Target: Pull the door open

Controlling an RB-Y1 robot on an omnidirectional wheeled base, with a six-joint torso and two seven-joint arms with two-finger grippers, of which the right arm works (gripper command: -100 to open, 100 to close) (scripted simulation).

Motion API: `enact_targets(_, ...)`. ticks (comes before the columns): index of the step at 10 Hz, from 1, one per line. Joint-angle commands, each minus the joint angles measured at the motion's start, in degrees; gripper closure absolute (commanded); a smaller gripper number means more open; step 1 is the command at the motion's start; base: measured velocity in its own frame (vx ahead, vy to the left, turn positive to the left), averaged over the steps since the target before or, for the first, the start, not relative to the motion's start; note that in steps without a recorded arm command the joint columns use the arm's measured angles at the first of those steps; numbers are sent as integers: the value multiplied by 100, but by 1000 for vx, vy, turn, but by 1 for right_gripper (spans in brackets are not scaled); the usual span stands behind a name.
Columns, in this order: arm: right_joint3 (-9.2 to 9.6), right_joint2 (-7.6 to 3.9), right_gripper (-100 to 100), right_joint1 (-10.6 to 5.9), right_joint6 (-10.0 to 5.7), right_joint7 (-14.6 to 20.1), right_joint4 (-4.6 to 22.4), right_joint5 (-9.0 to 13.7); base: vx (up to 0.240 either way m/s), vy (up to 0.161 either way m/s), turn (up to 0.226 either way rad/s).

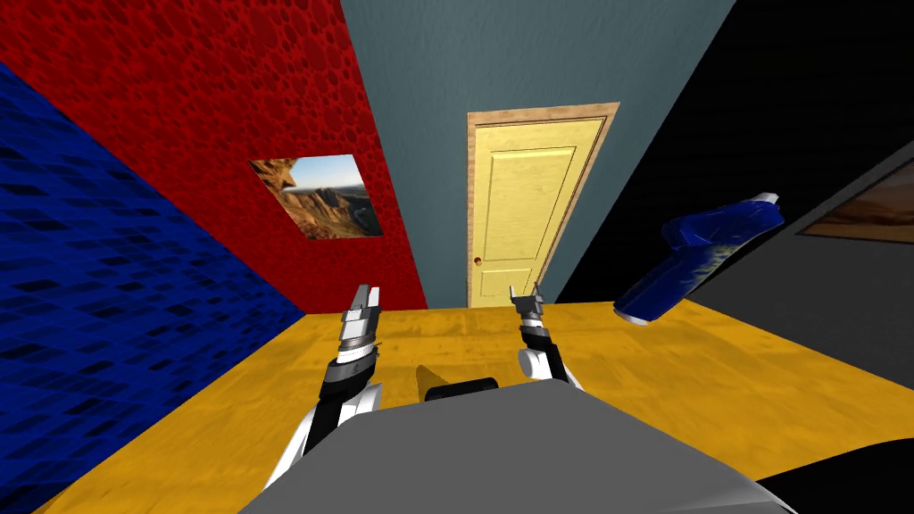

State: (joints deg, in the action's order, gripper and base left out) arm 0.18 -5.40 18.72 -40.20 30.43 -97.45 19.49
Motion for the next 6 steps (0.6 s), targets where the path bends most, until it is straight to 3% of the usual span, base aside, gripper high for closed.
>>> enact_targets(1,-12,-13,-100,-102,-23,185,242,118,91,-28,157)
enact_targets(6,-10,-56,-100,-274,-140,737,910,467,95,-37,136)
